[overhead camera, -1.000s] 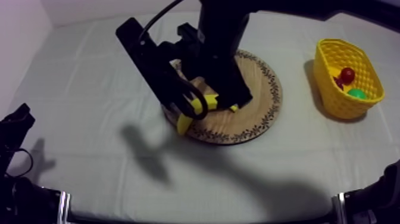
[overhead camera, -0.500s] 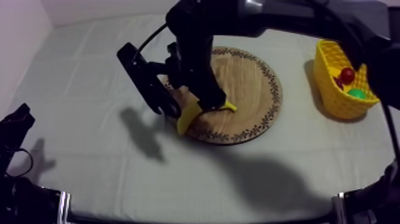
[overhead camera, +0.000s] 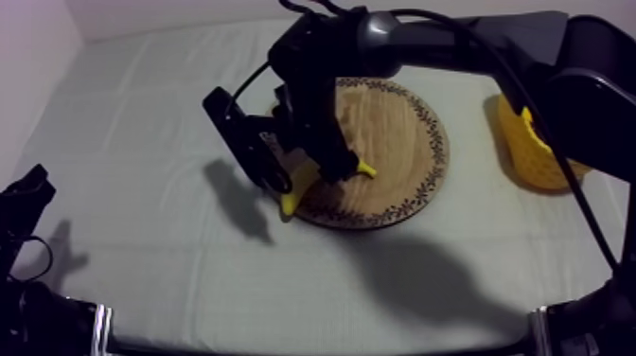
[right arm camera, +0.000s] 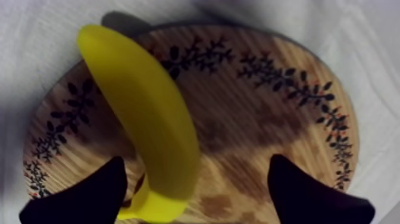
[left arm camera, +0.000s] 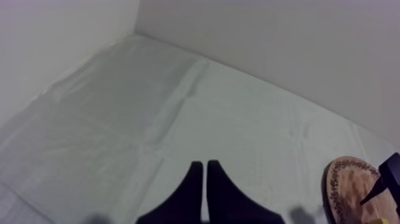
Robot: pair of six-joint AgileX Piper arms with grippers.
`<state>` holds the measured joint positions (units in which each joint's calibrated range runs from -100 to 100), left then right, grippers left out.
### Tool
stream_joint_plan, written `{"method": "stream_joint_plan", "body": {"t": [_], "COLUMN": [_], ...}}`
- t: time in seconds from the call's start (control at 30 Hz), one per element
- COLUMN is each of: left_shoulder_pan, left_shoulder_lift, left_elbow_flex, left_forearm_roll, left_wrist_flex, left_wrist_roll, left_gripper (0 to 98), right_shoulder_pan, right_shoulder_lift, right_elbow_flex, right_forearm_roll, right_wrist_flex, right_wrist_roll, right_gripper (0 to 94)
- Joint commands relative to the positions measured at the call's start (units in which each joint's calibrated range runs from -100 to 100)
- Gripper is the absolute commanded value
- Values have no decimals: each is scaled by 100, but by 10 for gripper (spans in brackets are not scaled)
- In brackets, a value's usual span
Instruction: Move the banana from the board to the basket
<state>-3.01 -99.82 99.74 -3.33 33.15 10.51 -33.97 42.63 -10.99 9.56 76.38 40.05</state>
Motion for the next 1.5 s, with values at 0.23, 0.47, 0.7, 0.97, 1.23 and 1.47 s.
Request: {"method": "stream_joint_plan", "body": {"t": [0.23, 0.47, 0.7, 0.97, 1.23, 1.47], "left_shoulder_pan": [1, 1, 1, 1, 1, 1], "left_shoulder_lift": [0, 0, 0, 0, 0, 0], "left_elbow_flex": [3, 3, 3, 3, 3, 3], "left_forearm_roll": [-2, -2, -2, -2, -2, -2], "left_wrist_flex": [0, 0, 0, 0, 0, 0], "left_wrist_roll": [2, 0, 1, 0, 1, -1], "left_gripper": [1, 1, 1, 1, 1, 1], "right_shoulder_pan": [-66, -98, -89, -64, -26, -13], "right_shoulder_lift": [-2, 90, 164, 150, -156, -950], "right_elbow_flex": [271, 269, 221, 170, 269, 448], "right_forearm_roll": [-35, -44, 14, 54, 102, 138], "right_wrist_flex": [-148, -235, -455, -513, -506, -333], "right_wrist_roll": [-82, -167, -241, -272, -329, -331], "right_gripper": [753, 611, 410, 217, 154, 147]}}
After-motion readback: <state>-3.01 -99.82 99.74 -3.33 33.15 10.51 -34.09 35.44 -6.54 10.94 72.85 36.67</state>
